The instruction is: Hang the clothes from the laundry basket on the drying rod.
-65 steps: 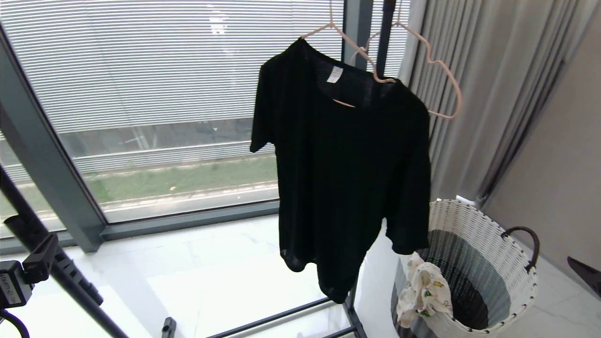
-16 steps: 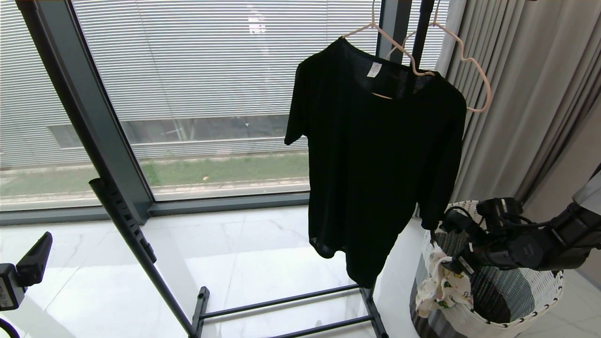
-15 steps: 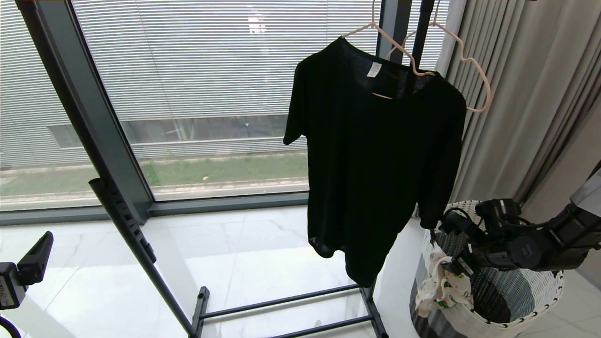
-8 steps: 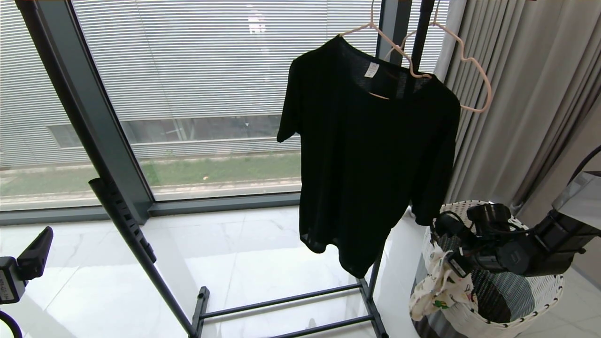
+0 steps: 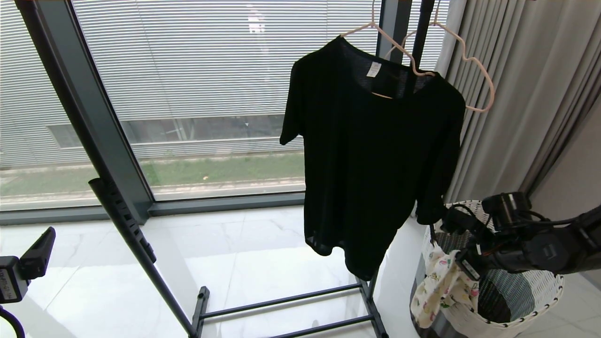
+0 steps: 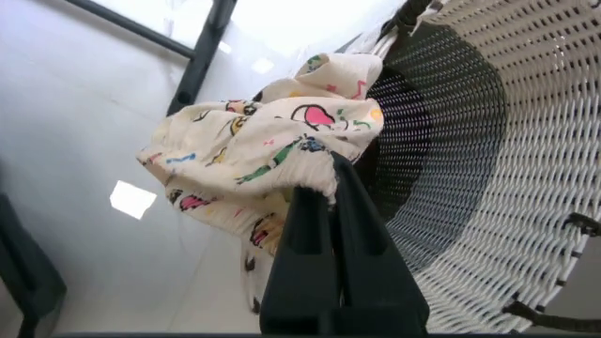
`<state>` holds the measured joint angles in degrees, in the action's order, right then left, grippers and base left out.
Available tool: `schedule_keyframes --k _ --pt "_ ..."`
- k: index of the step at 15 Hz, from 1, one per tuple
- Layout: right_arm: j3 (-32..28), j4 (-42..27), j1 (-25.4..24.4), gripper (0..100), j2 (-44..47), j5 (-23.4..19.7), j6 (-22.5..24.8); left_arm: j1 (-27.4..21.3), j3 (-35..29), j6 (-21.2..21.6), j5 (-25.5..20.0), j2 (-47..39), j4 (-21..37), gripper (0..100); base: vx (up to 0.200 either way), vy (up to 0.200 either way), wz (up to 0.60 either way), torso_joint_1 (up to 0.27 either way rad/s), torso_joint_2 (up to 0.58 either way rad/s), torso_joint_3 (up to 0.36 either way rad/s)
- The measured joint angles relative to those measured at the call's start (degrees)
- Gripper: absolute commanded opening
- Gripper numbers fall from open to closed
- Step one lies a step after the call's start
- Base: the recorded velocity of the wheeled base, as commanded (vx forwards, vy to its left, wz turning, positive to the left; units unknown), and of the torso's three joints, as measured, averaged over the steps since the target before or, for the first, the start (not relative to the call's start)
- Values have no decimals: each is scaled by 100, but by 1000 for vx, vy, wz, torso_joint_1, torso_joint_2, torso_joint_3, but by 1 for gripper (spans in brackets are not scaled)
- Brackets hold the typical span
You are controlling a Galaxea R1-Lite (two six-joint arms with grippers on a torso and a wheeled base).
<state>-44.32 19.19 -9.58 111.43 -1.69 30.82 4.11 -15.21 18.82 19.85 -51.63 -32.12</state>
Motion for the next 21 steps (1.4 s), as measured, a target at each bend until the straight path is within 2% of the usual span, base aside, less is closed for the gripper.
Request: schedule_keyframes --k 4,8,13,18,19,21 --pt "-189 -1026 -249 0 -1336 -121 -6 0 -7 -2 -11 -105 -6 100 0 0 0 0 0 0" --pt "-909 -2589 -1015 0 -2470 -180 -13 -6 -55 -2 -22 -143 -1 100 -50 0 0 1 -1 1" --pt "-1679 -3035 -1859 0 -2886 -139 -17 -10 -167 -9 -28 -116 -11 100 -200 0 0 0 5 1" --pt "-1827 -3098 -2249 0 -2935 -54 -17 -69 -168 -16 -160 -38 -9 100 -160 0 0 3 0 1" --pt "-1838 -3111 -2302 0 -2935 -54 -17 -130 -162 -13 -239 -20 -12 100 0 0 0 0 0 0" --pt "-1843 -3122 -2366 0 -2944 -54 -17 -207 -72 -13 -729 11 -9 100 0 0 0 0 0 0"
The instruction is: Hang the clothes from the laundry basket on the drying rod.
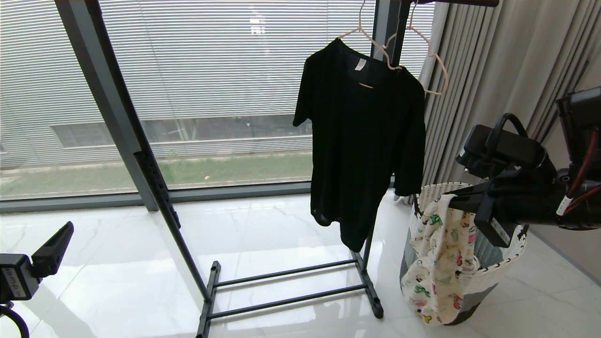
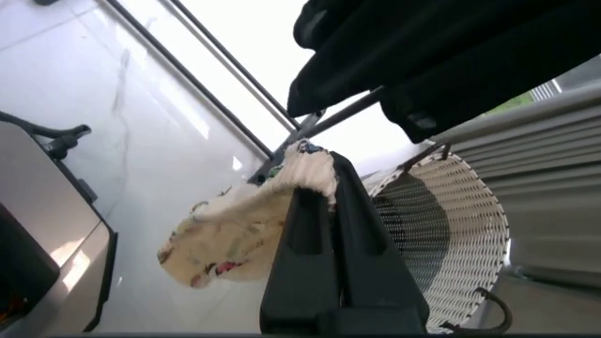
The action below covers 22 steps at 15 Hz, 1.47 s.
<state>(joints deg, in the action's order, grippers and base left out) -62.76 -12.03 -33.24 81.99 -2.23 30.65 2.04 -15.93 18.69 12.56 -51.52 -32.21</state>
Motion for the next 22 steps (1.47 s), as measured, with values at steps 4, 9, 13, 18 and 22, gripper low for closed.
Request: schedule_keyframes --k 4,9,13,18,22 --pt "-127 0 -33 0 -5 -33 2 -118 119 -2 -1226 -30 27 100 0 0 0 0 0 0" --pt "-472 10 -300 0 63 -96 2 -1681 -280 -958 -1590 -630 29 100 0 0 0 0 0 0" --pt "-533 27 -427 0 78 -102 -9 -3769 -724 -1738 -744 -1537 30 100 0 0 0 0 0 0" --pt "-535 55 -766 0 98 -88 -18 -6314 -1141 -2041 -503 -2820 -2 100 0 0 0 0 0 0" --pt "-524 66 -953 0 94 -77 -24 -7347 -2315 -2775 -252 -3878 -9 100 0 0 0 0 0 0"
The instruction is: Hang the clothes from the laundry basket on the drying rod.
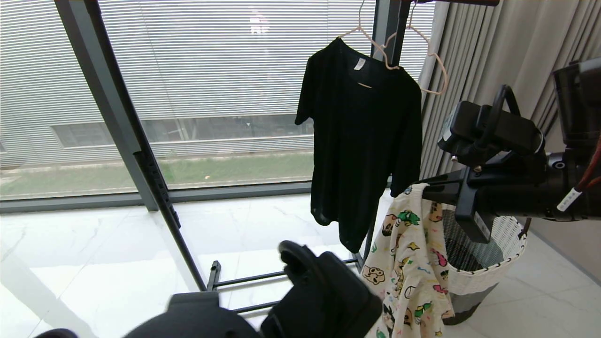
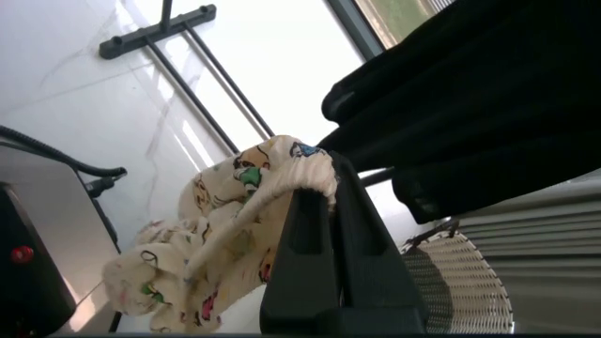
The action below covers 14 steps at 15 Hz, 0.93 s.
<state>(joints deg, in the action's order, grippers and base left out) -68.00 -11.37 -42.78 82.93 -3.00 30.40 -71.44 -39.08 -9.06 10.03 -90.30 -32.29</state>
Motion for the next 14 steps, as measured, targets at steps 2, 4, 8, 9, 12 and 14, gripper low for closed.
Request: schedule_keyframes --k 2,4,8,9,12,14 --pt "-2 0 -13 0 -22 10 -5 -118 -735 -394 535 -560 -5 100 0 0 0 0 0 0" --pt "-9 56 -13 0 -49 16 -5 -102 -1401 -750 1309 -1187 -9 100 0 0 0 0 0 0" --pt "-16 240 -50 0 -52 22 5 273 -1727 -842 2213 -1913 2 100 0 0 0 0 0 0" --pt "-24 240 -68 0 -50 21 6 347 -1703 -823 2281 -1993 5 100 0 0 0 0 0 0" --pt "-165 240 -146 0 -24 22 6 440 -1460 -745 2413 -2120 24 100 0 0 0 0 0 0" --pt "-217 240 -223 0 -5 24 6 501 -1265 -642 2697 -2200 30 100 0 0 0 0 0 0"
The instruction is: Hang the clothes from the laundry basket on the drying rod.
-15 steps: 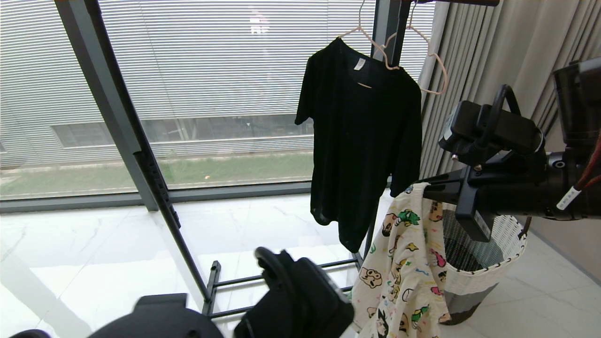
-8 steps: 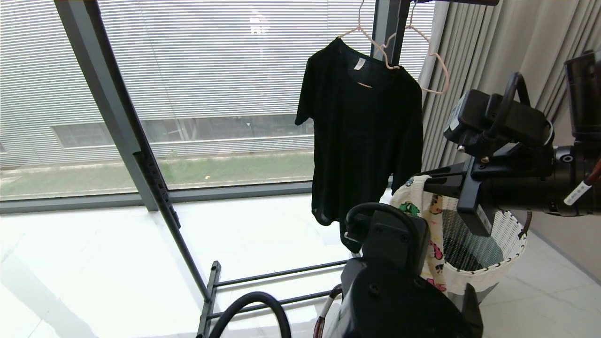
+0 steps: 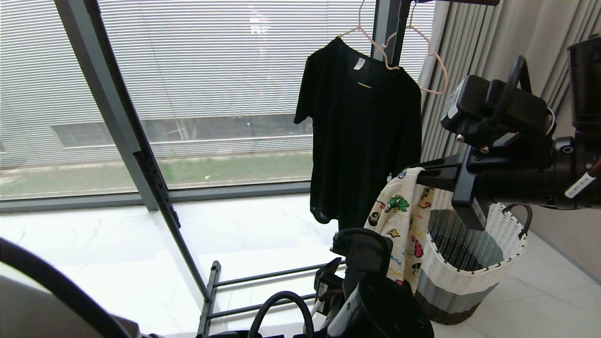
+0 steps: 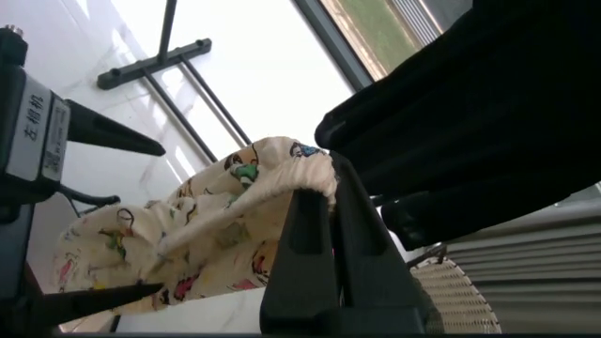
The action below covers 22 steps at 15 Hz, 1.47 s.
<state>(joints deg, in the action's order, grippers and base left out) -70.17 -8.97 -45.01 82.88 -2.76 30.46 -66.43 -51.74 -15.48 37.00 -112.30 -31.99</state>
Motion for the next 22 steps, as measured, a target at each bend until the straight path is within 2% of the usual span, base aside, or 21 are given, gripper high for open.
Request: schedule_keyframes --k 2,5,10,11,17,20,22 --pt "-26 2 -77 0 9 2 0 100 129 51 158 -88 5 100 0 0 0 0 0 0" --pt "-37 2 -96 0 16 5 0 293 458 391 290 -127 29 100 0 0 0 0 0 0" --pt "-26 0 -102 0 16 0 -9 480 701 435 351 -143 35 100 0 0 0 0 0 0" --pt "-22 0 -102 0 13 -2 -24 489 767 435 351 -143 32 0 0 0 0 0 0 0" --pt "49 -11 -146 0 -2 -6 -200 496 1147 418 468 -60 2 0 0 0 0 0 0 0" --pt "178 2 -144 0 -22 -2 -649 472 1213 479 485 113 5 0 0 0 0 0 0 0" --pt "367 -5 -144 0 -61 13 -994 479 1560 755 485 393 7 0 0 0 0 0 0 0"
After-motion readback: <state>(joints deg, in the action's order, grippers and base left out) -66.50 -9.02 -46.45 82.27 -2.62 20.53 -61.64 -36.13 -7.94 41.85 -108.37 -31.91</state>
